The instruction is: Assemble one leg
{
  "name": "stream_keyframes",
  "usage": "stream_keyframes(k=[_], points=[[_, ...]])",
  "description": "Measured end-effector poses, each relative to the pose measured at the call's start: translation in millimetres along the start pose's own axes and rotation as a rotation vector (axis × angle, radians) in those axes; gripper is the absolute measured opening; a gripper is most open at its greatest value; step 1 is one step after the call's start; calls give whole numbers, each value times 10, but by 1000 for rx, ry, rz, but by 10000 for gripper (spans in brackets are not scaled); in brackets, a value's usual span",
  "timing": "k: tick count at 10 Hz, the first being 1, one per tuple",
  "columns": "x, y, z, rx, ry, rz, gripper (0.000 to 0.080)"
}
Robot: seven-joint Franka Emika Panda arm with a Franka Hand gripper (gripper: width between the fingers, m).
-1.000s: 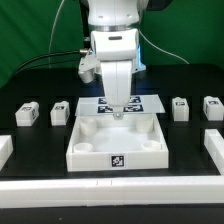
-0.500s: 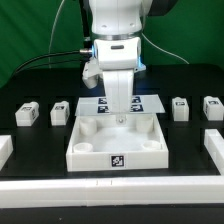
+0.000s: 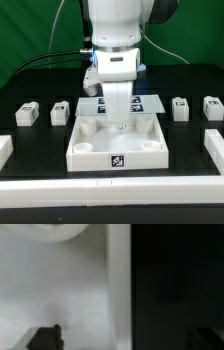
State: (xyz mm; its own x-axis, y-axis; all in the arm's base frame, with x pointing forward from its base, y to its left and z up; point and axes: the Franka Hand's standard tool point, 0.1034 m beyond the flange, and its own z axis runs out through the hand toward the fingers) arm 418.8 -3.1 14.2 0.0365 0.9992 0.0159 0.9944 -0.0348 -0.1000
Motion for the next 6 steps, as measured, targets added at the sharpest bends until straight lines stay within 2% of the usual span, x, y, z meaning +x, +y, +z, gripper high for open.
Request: stream_keyframes(k=[1, 2, 3, 4, 5, 6], points=[[5, -1, 2, 0, 0, 6, 528], [-3, -5, 8, 2, 0, 8, 378], [-5, -6, 10, 2, 0, 8, 378], [-6, -8, 13, 3, 0, 9, 204], [-7, 1, 9, -1, 0, 9, 64], [-10, 11, 4, -6, 1, 10, 64]])
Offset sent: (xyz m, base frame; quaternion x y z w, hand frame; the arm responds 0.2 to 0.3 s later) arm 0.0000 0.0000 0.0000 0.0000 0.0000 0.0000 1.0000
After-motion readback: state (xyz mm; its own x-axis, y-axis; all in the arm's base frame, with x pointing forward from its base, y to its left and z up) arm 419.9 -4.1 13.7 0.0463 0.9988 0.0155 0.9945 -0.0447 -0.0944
